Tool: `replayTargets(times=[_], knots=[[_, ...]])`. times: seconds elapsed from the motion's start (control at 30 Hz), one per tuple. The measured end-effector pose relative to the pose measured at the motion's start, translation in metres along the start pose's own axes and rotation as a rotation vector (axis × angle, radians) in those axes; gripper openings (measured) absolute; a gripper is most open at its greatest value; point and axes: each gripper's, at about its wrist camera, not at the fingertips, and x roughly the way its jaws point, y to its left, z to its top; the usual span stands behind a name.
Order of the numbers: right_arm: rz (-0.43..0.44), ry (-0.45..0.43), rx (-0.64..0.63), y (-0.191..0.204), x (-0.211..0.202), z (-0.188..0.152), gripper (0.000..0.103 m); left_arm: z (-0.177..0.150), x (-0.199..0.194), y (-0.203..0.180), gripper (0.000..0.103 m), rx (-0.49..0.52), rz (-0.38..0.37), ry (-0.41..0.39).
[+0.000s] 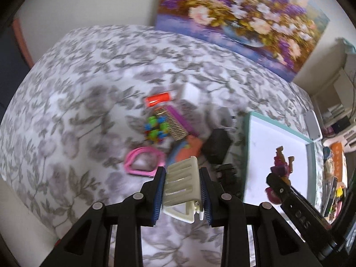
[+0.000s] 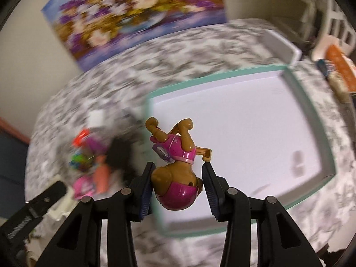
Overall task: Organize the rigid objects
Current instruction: 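Carry the clip with the left tool while the right tool carries the dog over the tray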
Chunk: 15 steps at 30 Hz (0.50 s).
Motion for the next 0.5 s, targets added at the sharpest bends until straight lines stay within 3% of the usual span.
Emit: replayTargets(times=[0.23,0.5], knots=[[-0.054,0.000,0.145,-0.059,0.006,0.019,0.045,0.013,0.020,-0.062,0.033,0.091,-0.040,0.025],[-0.096,-0.026,0.226,-0.095,0.008,0.032,0.045,0.018,0.050,-0.127,0.033,0.180,-0.073,0.053]])
